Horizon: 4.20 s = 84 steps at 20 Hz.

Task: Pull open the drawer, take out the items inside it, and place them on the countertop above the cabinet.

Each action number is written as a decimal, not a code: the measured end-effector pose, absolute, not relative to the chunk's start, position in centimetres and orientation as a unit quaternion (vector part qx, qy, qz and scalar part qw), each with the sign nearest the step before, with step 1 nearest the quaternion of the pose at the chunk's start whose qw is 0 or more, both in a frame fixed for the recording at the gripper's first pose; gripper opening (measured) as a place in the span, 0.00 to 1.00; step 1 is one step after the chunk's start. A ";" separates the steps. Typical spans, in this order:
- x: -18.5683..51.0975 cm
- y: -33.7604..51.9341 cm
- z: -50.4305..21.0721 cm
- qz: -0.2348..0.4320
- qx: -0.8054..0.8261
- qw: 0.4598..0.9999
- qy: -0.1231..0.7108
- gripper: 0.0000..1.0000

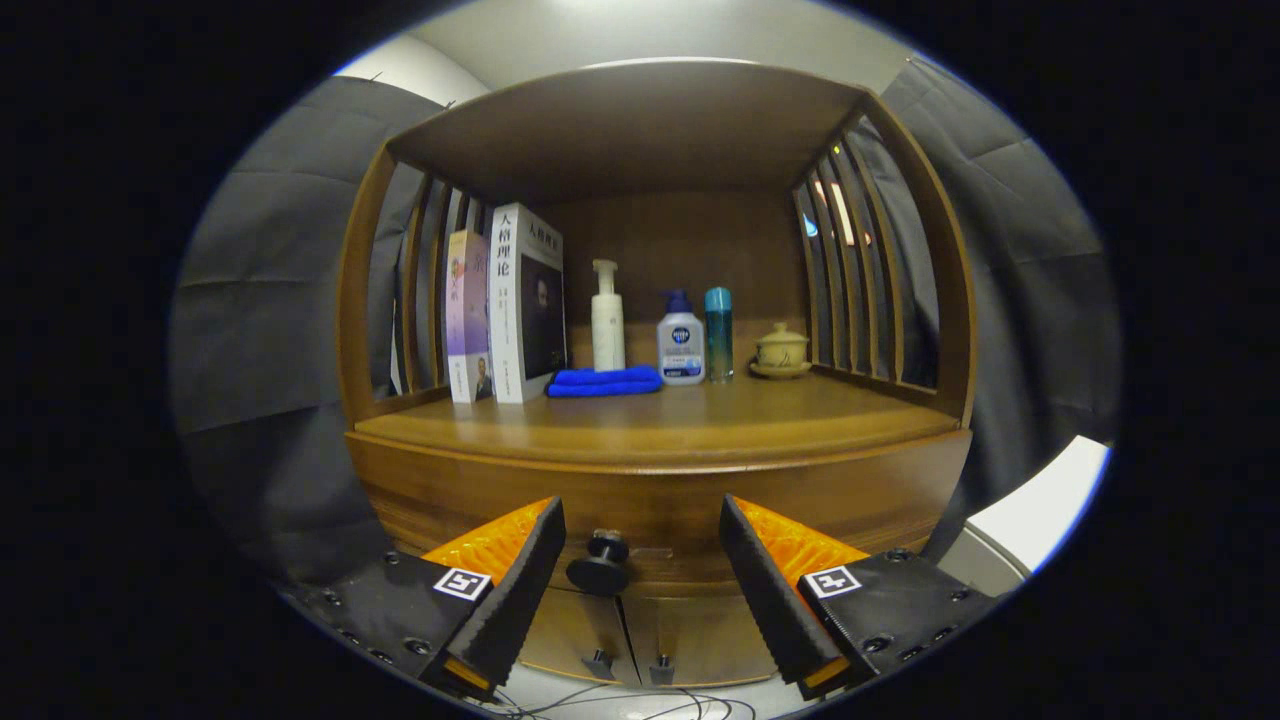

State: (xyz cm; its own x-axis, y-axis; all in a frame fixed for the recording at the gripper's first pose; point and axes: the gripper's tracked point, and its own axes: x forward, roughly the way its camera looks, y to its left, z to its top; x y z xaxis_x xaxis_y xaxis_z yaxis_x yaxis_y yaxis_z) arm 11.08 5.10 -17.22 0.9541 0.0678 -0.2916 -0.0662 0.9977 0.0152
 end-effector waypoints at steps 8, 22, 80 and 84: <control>11.4 6.9 -21.6 0.050 0.002 0.978 0.204 0.89; 10.0 8.2 -21.5 0.019 -0.006 0.975 0.222 0.29; -1.4 8.4 -3.3 0.177 -0.027 0.978 0.105 0.96; 3.6 8.0 -3.6 0.212 -0.044 0.962 0.166 0.96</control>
State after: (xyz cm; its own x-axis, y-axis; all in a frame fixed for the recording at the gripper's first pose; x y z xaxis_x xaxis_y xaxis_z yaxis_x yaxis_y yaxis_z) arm 3.64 7.99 -3.63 0.8547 0.3937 -0.3384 -0.4230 0.9060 -0.0141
